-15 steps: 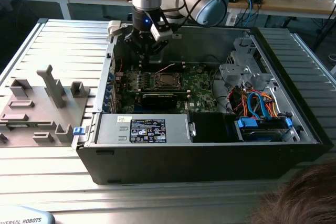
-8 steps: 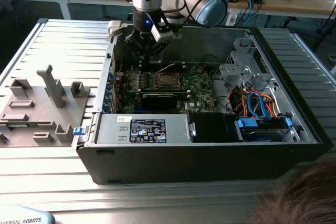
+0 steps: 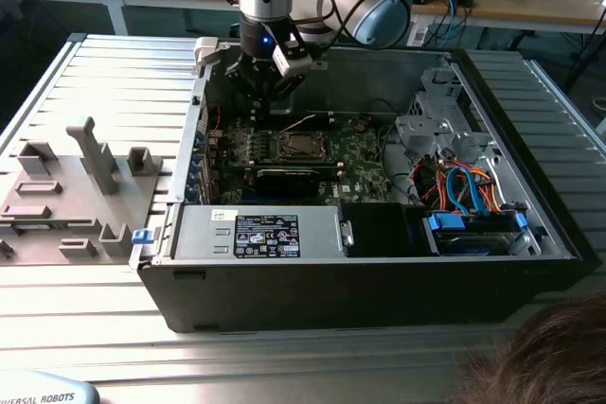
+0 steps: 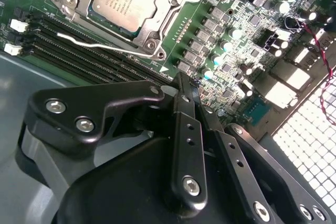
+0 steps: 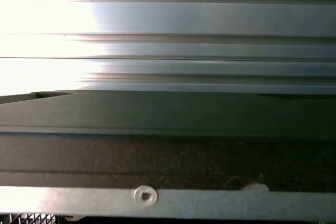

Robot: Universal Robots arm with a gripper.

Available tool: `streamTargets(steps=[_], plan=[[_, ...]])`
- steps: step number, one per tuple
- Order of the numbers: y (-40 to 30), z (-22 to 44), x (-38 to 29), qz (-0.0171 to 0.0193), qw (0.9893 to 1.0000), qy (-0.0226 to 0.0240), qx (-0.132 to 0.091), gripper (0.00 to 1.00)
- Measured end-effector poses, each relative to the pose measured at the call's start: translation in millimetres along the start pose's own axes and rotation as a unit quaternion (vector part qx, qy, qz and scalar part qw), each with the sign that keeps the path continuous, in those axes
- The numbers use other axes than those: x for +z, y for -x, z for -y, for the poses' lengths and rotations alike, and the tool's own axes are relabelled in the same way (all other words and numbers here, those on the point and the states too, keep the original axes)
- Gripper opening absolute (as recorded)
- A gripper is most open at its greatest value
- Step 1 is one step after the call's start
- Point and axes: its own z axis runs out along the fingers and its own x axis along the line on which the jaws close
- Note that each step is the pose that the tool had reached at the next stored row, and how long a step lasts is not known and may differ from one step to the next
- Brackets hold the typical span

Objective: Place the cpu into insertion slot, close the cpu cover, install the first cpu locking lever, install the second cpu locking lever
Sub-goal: 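Install the first cpu locking lever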

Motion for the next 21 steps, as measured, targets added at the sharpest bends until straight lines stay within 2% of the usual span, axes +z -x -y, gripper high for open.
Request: streamTargets(steps=[12, 17, 21], plan=[[0.1, -0.3, 2.9, 0.0000, 1.0000, -0.0007, 0.000, 0.11], [0.2, -0.3, 3.1, 0.0000, 1.0000, -0.0037, 0.000, 0.11], [0.2, -0.3, 3.5, -0.0001, 1.0000, -0.0039, 0.000, 0.11]])
